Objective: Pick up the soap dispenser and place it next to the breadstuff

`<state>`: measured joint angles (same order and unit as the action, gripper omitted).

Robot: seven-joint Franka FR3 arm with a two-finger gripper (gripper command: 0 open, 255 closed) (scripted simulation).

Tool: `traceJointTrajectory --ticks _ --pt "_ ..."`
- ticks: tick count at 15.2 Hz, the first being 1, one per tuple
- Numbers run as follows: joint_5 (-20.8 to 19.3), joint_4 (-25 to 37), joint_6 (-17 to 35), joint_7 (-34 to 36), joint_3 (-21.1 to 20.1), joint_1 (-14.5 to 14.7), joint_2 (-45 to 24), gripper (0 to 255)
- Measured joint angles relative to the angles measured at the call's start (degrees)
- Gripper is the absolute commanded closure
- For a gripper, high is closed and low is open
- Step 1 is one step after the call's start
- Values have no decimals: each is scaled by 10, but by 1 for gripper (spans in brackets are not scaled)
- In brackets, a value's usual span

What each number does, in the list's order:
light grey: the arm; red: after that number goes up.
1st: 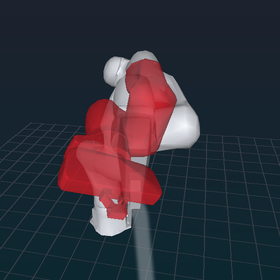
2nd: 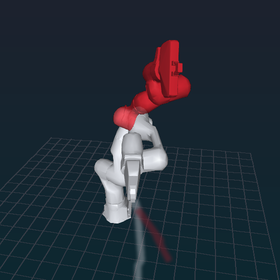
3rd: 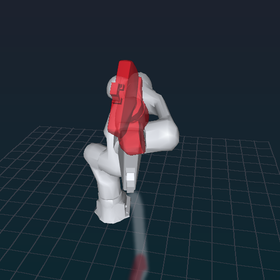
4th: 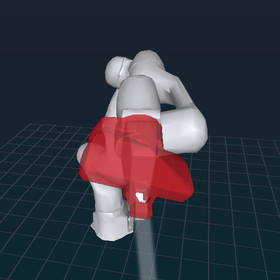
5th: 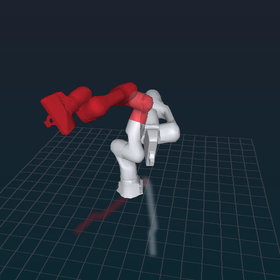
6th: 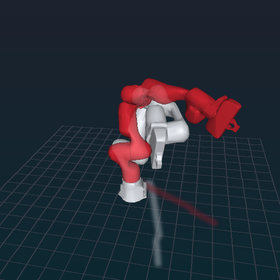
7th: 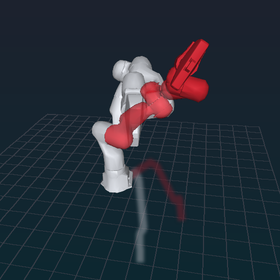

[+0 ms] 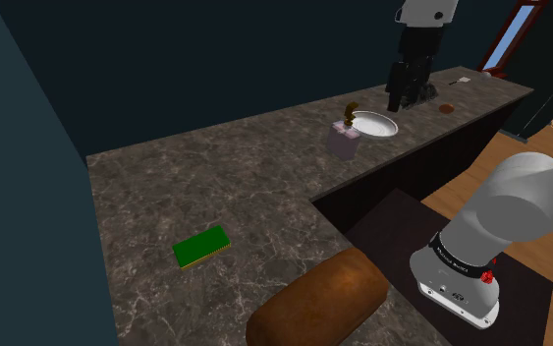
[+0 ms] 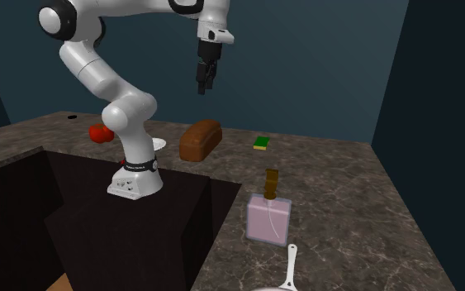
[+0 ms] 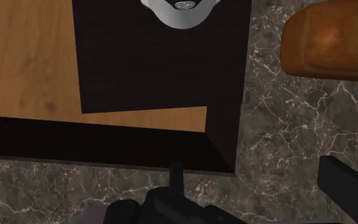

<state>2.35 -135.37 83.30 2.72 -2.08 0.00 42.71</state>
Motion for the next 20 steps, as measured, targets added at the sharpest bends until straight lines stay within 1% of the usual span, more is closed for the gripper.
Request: traceJointTrajectory --ticks 2,4,8,14,20 --pt "-3 -1 7 -3 3 -2 -7 0" --pt "-11 -3 29 -13 13 -8 -30 0" --pt "-28 5 83 -33 34 -20 -98 0" --pt "-47 39 155 -65 66 -39 -213 0" --pt "-52 105 210 -97 95 -55 -342 0"
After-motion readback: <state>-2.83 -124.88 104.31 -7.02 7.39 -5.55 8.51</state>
